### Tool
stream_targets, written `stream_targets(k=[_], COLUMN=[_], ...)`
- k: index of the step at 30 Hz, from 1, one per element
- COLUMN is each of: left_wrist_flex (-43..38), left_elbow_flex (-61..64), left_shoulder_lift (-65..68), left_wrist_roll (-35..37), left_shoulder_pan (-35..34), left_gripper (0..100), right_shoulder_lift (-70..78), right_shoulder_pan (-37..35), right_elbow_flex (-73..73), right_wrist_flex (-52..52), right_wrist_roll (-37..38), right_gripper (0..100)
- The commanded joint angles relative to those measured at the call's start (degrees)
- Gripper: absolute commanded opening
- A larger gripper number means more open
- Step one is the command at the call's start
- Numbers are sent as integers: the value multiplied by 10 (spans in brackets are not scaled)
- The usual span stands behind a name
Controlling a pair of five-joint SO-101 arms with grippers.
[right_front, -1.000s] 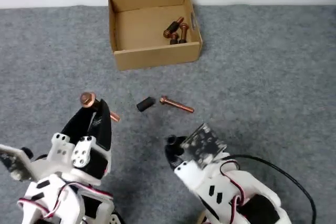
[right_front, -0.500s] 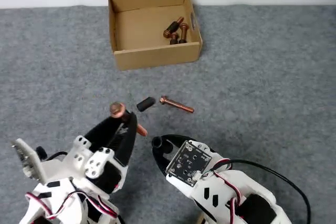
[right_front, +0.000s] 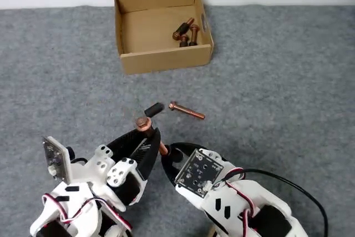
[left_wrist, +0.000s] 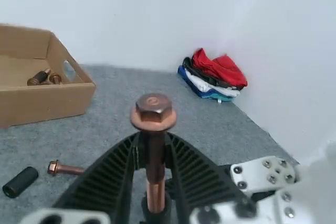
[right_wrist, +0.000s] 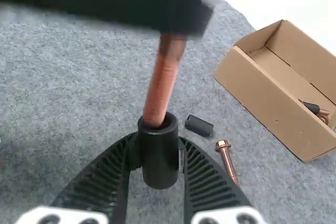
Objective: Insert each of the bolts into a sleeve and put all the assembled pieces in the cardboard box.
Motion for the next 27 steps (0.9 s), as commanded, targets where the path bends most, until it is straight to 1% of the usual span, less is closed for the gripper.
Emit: stream_targets(k=[1,7,8,12,15,17,22,24,27], left_wrist_flex=[0,5,17,96,133,141,165,169,165], left_elbow_flex=[16,41,38,36,22,17,15,15,0], left_shoulder_lift=[-1,-1,-1,-1,-1,-1,0,0,0], left_wrist_roll=[0,-2,-8,-76,-86,-86,-87,-87,-88], left_shoulder_pan=[9,10,14,54,62,62,58,57,34], left_gripper=[5,5,5,6,12,52,221,234,233], right_shoulder_lift=[-4,-2,-2,-2,-2,-2,-2,-2,-3], right_shoulder_pan=[-5,-3,-3,-2,-2,-2,-2,-1,-1], right_elbow_flex=[-9,-6,-5,-5,-5,-5,-4,-4,7], right_wrist_flex=[-18,-43,-40,-40,-40,-40,-39,-39,-39], right_wrist_roll=[11,13,13,13,13,13,13,12,12], right_gripper=[8,8,8,8,8,8,8,8,8])
